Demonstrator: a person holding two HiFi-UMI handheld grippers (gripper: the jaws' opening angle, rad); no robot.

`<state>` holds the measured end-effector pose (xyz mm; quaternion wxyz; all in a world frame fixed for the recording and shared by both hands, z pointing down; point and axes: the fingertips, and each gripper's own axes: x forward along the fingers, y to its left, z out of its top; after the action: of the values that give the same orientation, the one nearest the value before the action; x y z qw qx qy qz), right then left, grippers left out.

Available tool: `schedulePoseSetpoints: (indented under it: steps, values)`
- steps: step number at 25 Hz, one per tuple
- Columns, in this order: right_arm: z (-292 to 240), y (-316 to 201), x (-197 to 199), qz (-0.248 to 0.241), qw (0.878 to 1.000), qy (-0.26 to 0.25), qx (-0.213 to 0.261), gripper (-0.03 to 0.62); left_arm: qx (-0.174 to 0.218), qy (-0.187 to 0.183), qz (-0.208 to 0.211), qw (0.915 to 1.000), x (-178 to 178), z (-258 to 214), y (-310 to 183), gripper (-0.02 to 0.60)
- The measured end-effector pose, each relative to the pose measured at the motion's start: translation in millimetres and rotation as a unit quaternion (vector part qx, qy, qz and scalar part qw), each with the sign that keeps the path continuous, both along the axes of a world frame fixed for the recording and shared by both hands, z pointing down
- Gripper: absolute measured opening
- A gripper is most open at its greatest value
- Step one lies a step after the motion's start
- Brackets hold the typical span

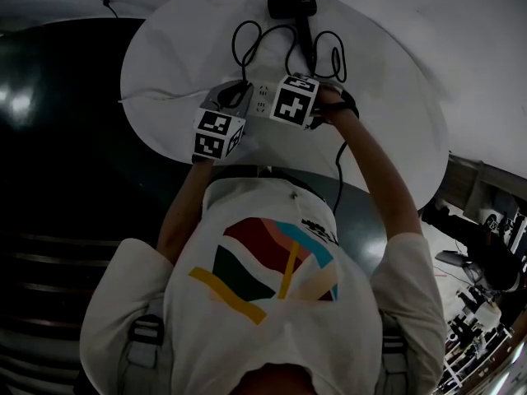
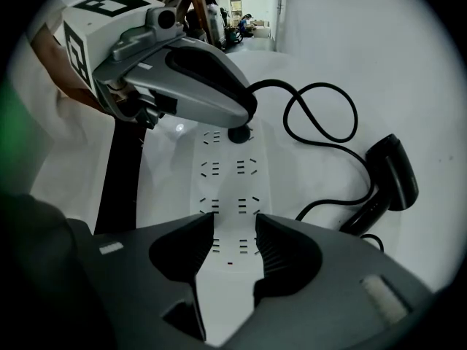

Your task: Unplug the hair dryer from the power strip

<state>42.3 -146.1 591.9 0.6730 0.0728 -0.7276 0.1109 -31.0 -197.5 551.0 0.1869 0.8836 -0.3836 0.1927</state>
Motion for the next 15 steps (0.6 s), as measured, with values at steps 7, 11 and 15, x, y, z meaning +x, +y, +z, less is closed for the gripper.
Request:
schedulePoseSetpoints:
  steps: [7,11,15]
  values:
    - [-4,-5,2,0.008,1.000,-0.007,0.005,0.201,0.065,-0.066,0.048,0.9946,7,-15,2,0.032]
    - [-2,-4,-3,0.004,1.000,-0.013,0.009,0.201,0.003,0.010,-0.033,0.9994,-3,-7,-5,0.029]
    - [-2,-4,-4,0.005,1.000,-0.024,0.004,0.199,0.048,-0.058,0.003,0.9971,0,-12,-5,0.029]
